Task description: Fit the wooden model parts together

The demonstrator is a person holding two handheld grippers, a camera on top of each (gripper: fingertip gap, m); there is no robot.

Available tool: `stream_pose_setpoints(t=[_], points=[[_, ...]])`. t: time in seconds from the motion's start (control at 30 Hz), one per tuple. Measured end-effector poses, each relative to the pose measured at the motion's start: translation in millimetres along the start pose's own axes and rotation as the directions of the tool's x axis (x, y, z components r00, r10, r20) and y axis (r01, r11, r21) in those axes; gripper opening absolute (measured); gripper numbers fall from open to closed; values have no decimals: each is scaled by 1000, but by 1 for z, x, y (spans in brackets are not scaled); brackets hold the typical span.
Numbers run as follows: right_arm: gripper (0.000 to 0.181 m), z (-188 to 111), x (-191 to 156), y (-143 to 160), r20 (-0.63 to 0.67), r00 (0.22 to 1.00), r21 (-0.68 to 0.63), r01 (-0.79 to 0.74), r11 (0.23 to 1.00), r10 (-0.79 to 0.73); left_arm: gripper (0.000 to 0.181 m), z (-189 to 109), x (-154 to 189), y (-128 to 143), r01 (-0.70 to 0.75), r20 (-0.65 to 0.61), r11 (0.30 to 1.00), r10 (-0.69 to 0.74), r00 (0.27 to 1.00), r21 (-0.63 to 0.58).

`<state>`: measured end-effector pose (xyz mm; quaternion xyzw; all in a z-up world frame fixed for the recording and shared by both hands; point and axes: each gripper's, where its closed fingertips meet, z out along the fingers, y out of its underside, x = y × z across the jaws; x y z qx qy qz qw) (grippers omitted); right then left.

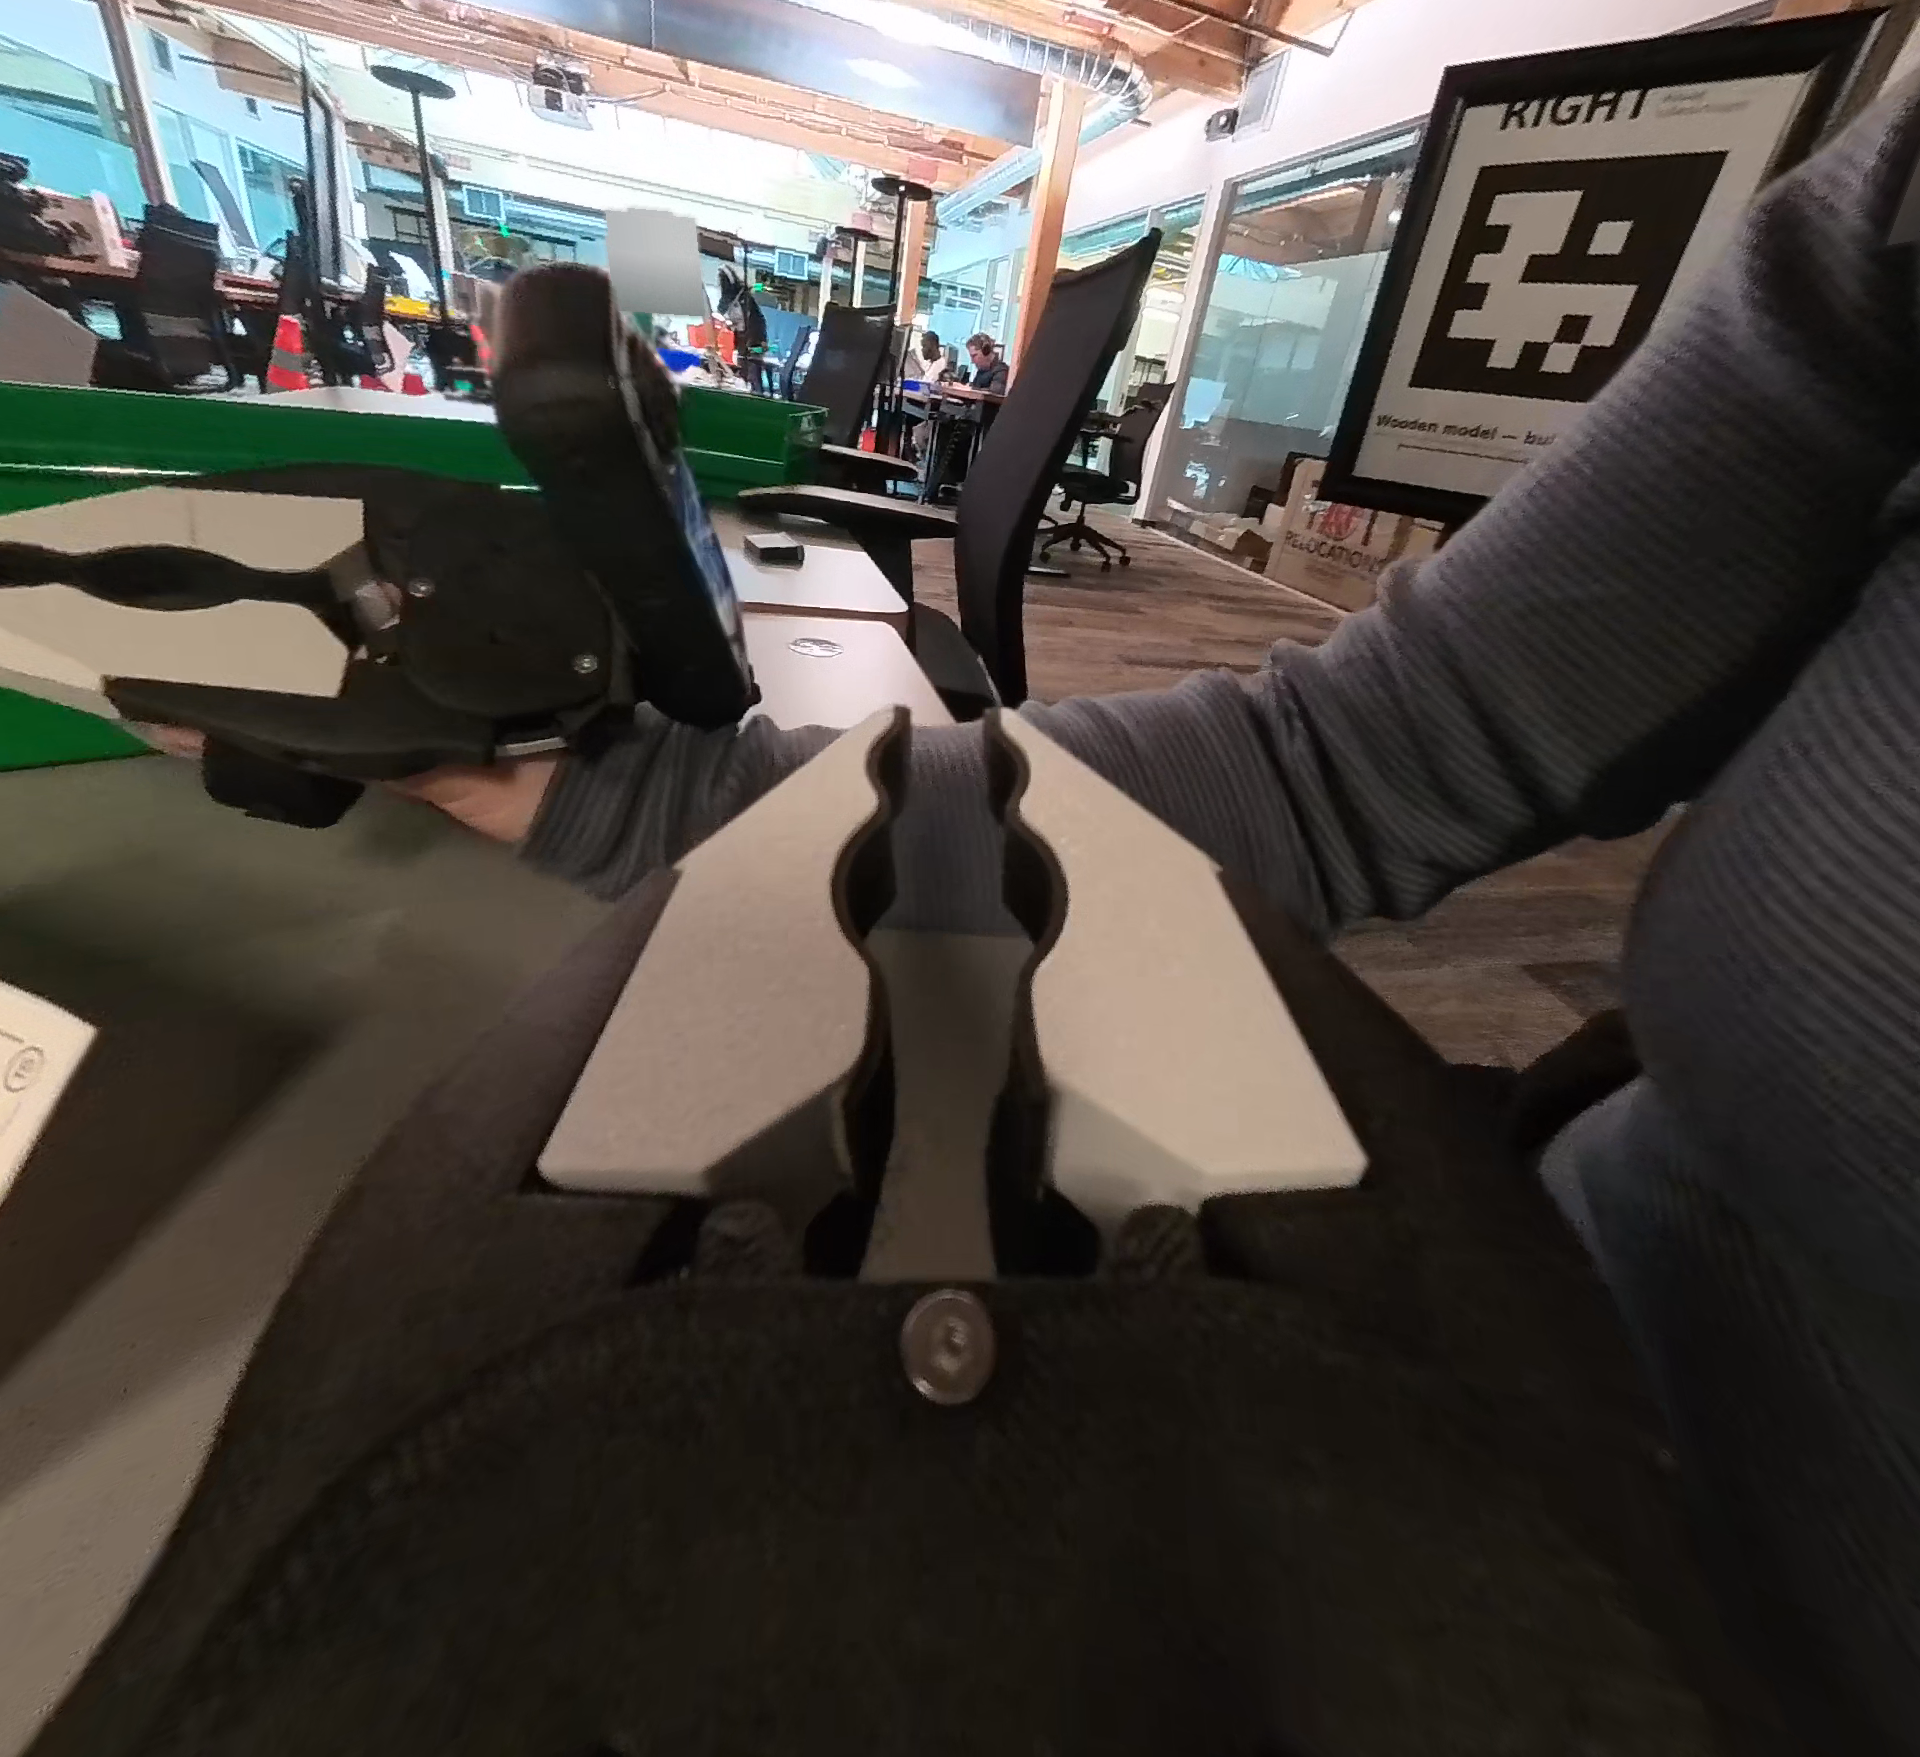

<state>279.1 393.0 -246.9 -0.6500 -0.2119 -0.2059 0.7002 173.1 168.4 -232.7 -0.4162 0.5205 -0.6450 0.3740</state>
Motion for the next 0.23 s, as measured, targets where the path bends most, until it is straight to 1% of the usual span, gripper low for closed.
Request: stream_pose_setpoints(t=[0.13,0.23], points=[[0,-4,-4,-8,15,1000,42,22,999,-22,13,-3,2,-2,16,-16,1000,-16,1000,15],[0,-2,-7,-7,27,999,36,34,999,-35,14,-3,1,-2,28,-16,999,-28,999,19]])
